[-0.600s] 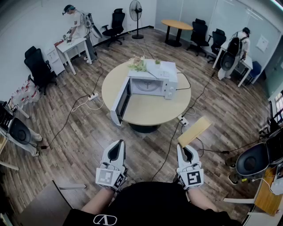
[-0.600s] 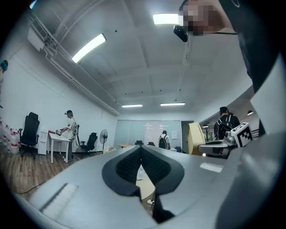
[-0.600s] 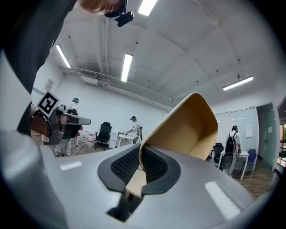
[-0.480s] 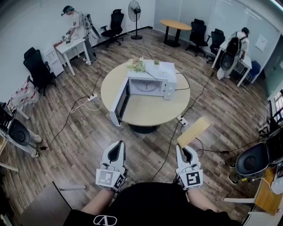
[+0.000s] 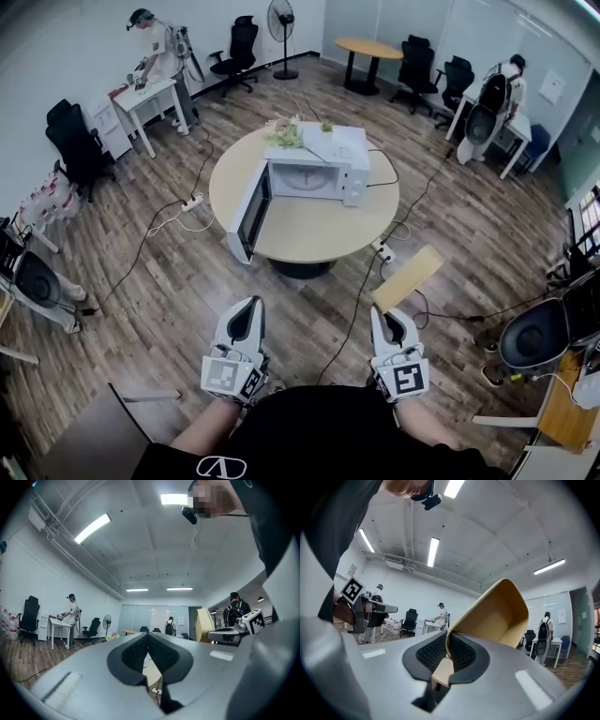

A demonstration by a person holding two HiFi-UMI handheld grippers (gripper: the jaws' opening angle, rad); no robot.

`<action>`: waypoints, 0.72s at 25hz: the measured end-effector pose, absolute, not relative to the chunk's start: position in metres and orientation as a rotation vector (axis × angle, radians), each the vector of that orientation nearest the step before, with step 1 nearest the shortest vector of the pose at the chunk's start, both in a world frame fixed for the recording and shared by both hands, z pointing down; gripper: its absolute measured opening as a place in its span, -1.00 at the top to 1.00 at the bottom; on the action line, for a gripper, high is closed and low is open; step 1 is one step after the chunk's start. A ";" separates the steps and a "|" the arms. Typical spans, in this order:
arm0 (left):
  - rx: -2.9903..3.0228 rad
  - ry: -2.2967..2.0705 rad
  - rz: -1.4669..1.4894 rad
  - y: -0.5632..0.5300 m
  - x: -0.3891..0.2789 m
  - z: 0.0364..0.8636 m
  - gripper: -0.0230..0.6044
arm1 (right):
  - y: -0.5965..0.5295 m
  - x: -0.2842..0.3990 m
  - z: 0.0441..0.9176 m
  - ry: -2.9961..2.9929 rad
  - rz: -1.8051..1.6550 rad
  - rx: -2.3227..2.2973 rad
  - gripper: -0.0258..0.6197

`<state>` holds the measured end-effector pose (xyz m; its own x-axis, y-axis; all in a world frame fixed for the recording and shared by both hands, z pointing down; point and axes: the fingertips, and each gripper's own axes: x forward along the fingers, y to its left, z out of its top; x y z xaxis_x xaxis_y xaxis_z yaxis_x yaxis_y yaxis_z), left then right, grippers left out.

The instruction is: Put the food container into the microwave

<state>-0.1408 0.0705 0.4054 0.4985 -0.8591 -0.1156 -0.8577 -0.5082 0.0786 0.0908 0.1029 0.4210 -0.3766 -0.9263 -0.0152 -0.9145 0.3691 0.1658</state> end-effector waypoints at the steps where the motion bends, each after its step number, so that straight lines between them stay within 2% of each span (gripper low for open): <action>1: 2.709 -1.555 -0.217 0.070 -0.139 0.406 0.92 | 0.103 0.092 0.421 -2.532 -0.234 1.705 0.85; 18: 2.690 -1.695 -0.131 0.068 -0.058 0.411 0.93 | 0.090 0.161 0.444 -2.661 -0.222 1.575 0.85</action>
